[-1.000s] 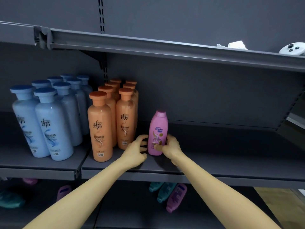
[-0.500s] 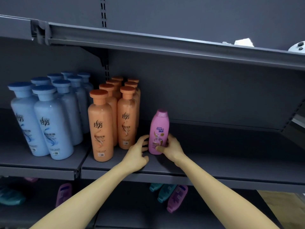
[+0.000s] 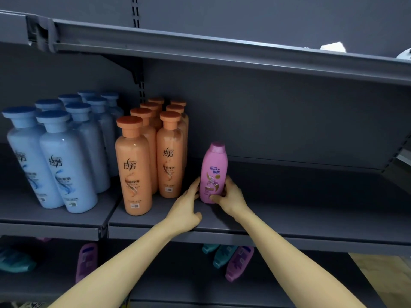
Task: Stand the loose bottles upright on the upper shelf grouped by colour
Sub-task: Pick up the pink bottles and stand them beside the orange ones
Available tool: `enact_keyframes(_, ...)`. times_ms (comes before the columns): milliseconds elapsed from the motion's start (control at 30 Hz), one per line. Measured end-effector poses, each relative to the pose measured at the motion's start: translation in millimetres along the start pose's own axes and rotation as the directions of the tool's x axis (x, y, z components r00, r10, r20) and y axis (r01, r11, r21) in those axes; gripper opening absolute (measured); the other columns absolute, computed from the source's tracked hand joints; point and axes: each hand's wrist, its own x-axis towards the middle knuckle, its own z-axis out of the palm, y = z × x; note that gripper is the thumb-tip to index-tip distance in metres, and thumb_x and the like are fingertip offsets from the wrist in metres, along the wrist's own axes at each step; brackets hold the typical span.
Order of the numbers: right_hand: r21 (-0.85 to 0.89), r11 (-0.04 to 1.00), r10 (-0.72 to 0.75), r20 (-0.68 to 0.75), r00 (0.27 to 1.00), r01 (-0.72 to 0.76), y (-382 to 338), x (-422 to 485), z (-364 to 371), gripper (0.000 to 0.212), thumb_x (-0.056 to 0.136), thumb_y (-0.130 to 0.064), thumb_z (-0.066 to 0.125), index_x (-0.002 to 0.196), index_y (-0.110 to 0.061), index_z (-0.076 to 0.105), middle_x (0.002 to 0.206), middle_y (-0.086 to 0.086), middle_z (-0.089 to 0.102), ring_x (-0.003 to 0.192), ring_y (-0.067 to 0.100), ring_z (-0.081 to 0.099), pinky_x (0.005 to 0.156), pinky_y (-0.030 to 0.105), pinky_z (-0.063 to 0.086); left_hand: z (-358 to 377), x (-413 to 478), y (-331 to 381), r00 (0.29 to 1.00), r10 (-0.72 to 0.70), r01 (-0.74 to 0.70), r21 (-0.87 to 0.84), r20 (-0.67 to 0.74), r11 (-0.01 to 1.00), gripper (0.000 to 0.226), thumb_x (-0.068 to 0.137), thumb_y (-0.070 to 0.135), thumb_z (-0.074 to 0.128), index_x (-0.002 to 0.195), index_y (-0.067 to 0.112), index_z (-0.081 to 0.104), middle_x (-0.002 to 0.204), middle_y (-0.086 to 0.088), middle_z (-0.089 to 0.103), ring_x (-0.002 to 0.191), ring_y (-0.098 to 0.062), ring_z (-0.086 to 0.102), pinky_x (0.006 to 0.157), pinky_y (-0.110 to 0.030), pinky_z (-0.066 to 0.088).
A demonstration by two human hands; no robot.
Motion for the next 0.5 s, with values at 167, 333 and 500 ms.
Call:
enact_keyframes(167,-0.004,1.0,-0.007,-0.013,1.0,0.007,0.5,-0.2,0.9,0.056,0.081,0.0,0.067,0.131,-0.011,0.045,0.124,0.007,0.06,0.114,0.02,0.056,0.091,0.023,0.043,1.3,0.1,-4.0,1.0,0.013,-0.012,0.064,-0.019,0.998,0.093,0.078,-0.002,0.055,0.15,0.027,0.004,0.151,0.0,0.031,0.134,-0.013,0.038,0.104,-0.021,0.033)
enact_keyframes(333,-0.017,1.0,-0.011,-0.014,1.0,0.011,0.8,-1.1,1.5,0.055,0.081,-0.002,0.067,0.13,-0.012,0.046,0.123,0.006,0.06,0.115,0.02,0.056,0.091,0.024,0.043,2.0,0.3,-5.6,0.999,0.02,-0.017,0.115,-0.028,0.993,0.091,0.079,0.001,0.055,0.151,0.025,0.004,0.151,0.0,0.032,0.133,-0.013,0.04,0.107,-0.026,0.035)
enact_keyframes(500,-0.024,1.0,-0.013,-0.016,1.0,0.012,-0.2,-2.7,0.9,0.053,0.082,-0.003,0.067,0.13,-0.011,0.046,0.124,0.006,0.059,0.116,0.02,0.055,0.09,0.023,0.042,2.6,1.0,-7.5,0.999,0.017,-0.012,0.147,-0.029,0.989,0.091,0.08,0.004,0.055,0.151,0.026,0.003,0.152,0.0,0.031,0.133,-0.014,0.04,0.108,-0.031,0.036)
